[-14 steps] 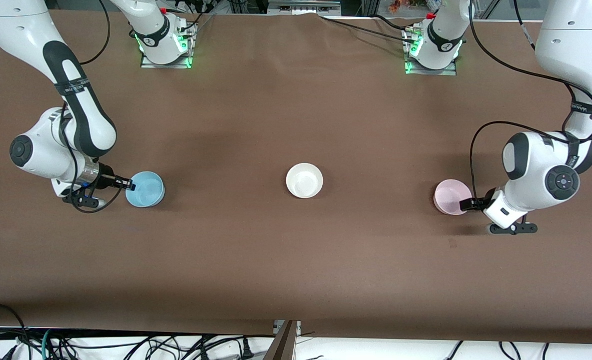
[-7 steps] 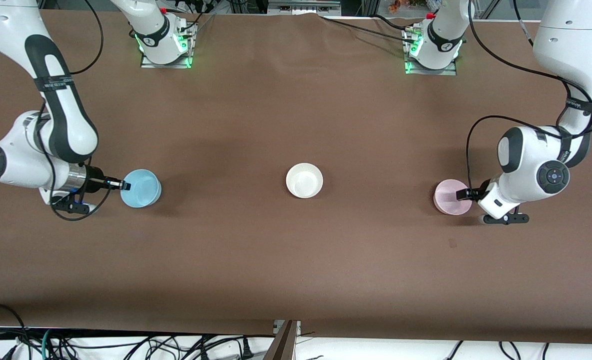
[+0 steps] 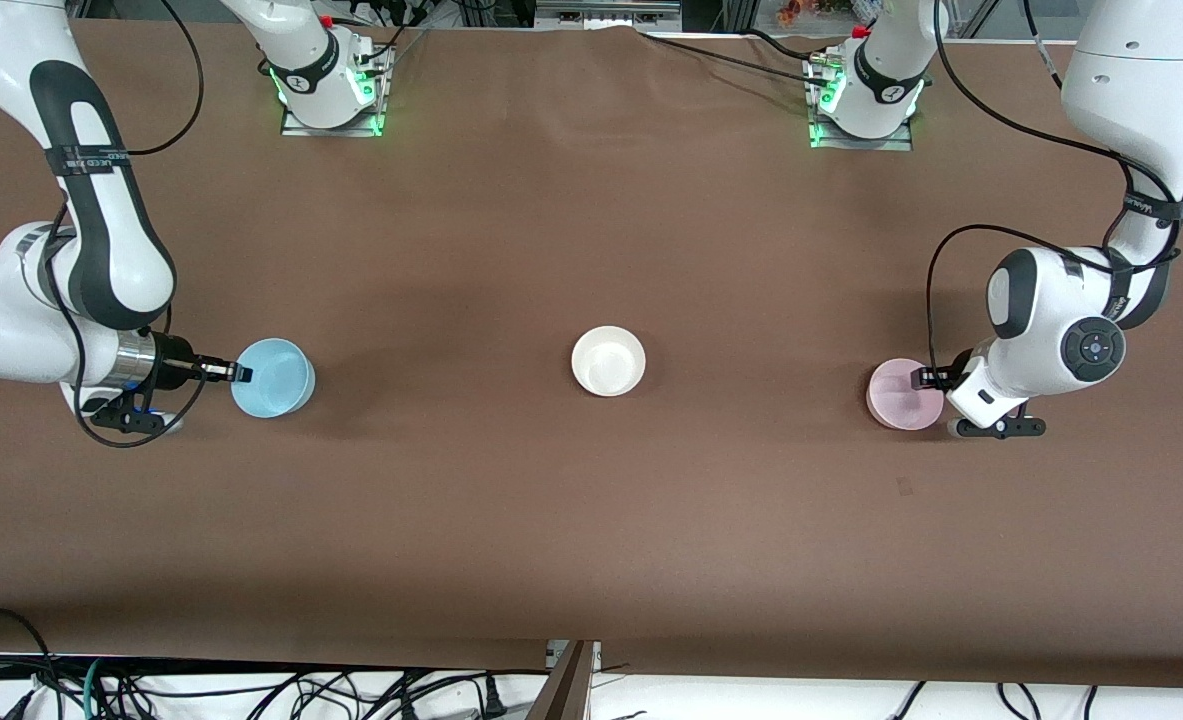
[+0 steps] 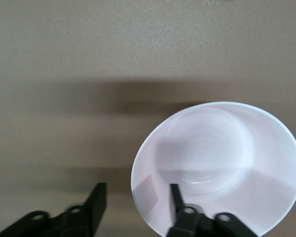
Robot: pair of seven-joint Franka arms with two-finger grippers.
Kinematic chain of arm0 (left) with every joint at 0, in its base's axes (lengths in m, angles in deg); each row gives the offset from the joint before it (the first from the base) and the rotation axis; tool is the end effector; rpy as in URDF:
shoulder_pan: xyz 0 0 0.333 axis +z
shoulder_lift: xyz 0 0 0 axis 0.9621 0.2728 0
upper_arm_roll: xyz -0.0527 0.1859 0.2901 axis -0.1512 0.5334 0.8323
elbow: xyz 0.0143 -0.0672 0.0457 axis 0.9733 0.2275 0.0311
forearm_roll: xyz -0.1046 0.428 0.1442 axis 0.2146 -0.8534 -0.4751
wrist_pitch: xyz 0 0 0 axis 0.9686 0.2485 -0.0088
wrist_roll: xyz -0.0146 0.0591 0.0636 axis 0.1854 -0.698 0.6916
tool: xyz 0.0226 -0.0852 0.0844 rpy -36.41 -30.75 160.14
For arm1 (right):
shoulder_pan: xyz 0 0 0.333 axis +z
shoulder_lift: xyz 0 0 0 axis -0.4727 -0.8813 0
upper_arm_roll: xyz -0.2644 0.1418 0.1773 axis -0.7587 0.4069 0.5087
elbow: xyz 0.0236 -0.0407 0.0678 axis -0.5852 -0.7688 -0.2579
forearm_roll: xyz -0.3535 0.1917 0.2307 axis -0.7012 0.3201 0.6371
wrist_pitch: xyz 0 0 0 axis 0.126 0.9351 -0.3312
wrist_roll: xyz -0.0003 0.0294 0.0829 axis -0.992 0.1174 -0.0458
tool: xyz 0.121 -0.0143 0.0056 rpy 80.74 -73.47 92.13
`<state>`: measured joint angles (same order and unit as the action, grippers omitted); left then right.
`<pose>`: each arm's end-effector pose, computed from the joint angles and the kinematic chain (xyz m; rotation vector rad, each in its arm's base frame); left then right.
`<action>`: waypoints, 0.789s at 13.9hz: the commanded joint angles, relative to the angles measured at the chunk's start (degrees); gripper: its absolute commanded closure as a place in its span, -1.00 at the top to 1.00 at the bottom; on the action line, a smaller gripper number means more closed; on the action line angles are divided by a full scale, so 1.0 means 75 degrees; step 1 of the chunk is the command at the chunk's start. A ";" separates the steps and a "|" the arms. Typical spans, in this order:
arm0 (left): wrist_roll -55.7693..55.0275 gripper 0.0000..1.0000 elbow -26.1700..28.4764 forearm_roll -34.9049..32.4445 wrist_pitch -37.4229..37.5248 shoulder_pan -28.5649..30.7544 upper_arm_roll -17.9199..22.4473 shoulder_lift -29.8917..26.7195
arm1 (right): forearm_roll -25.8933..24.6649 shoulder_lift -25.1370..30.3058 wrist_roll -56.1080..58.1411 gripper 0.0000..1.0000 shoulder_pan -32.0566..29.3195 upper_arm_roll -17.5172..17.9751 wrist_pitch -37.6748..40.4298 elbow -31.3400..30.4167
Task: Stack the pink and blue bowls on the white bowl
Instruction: 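Move the left gripper down to the rim of the pink bowl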
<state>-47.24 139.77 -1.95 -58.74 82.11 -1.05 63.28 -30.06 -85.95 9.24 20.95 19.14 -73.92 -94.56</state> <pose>0.6562 0.0448 0.1551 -3.1137 -0.0641 0.2835 0.6916 -0.0516 0.2389 -2.8770 0.2027 0.2526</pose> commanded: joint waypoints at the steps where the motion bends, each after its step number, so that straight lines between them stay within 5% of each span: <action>1: 0.0133 -0.45 0.0249 -0.0155 -0.0083 0.0043 -0.0029 -0.0268 | 0.0153 -0.0049 0.0180 -1.00 -0.0099 0.0053 0.0431 0.0371; 4: 0.0122 -1.00 0.0202 -0.0155 -0.0059 0.0043 -0.0029 -0.0268 | 0.0072 -0.0049 0.0215 -1.00 -0.0041 0.0076 0.0677 0.0570; 11: -0.0485 -1.00 -0.0149 -0.0050 -0.0036 -0.0062 -0.0169 -0.0268 | 0.0071 -0.0061 0.0215 -1.00 0.0030 0.0112 0.0960 0.0747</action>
<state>-47.81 139.52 -1.94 -58.83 82.03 -1.65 61.71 -30.05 -85.95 9.98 21.14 19.71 -68.06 -90.16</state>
